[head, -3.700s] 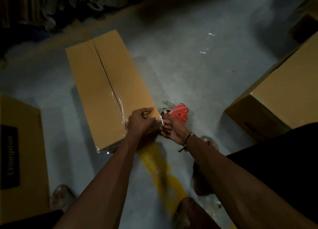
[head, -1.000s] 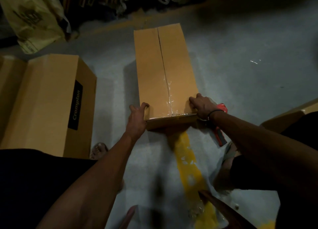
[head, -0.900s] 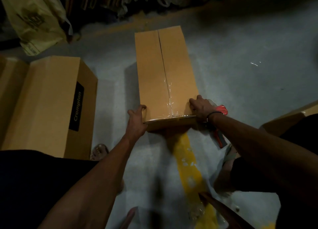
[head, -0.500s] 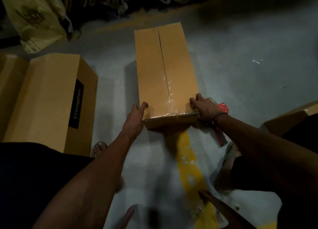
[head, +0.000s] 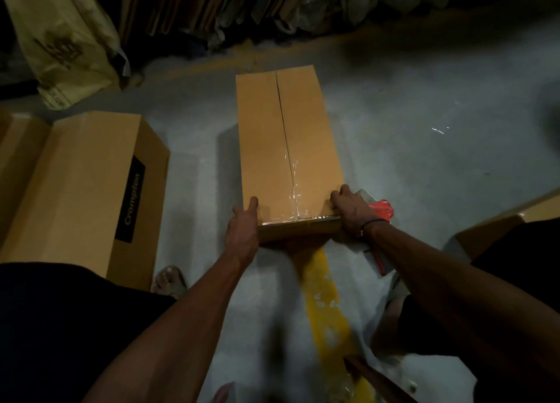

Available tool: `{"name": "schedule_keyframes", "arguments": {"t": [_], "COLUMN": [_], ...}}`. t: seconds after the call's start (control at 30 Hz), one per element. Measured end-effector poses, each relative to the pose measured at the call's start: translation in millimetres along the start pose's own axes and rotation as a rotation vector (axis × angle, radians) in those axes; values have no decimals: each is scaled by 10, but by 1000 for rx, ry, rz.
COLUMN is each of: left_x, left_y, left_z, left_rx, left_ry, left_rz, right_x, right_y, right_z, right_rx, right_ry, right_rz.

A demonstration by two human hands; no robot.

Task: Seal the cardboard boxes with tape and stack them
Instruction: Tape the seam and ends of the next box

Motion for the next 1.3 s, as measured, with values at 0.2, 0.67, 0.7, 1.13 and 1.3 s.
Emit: {"name": "schedule_keyframes", "arguments": {"t": [0.2, 0.67, 0.7, 1.13, 1.3], "left_x": [107, 446, 448, 531, 521], "left_y": [-81, -3, 2, -71, -117], "left_z": [196, 734, 751, 918, 1073], "left_rx": [-46, 90, 91, 187, 173], "left_ry": [-221, -581, -596, -670, -645], "left_rz": [-125, -472, -482, -564, -511], "right_x": [-125, -517, -518, -455, -503], "right_y": [-143, 64, 83, -54, -60], "right_z": [-46, 434, 453, 697, 834], "right_rx": [120, 225, 233, 328, 310], "right_ry": [189, 738, 746, 727, 708], "right_rz": [152, 656, 634, 748, 648]}}
Point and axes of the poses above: each hand's wrist, its own z-axis towards the middle knuckle, its own y-axis out of the palm, x = y × z, the point moved 1 cm from there along z, towards the middle knuckle, and after that the axes turned 3 degrees about y, right-handed, at the moved point
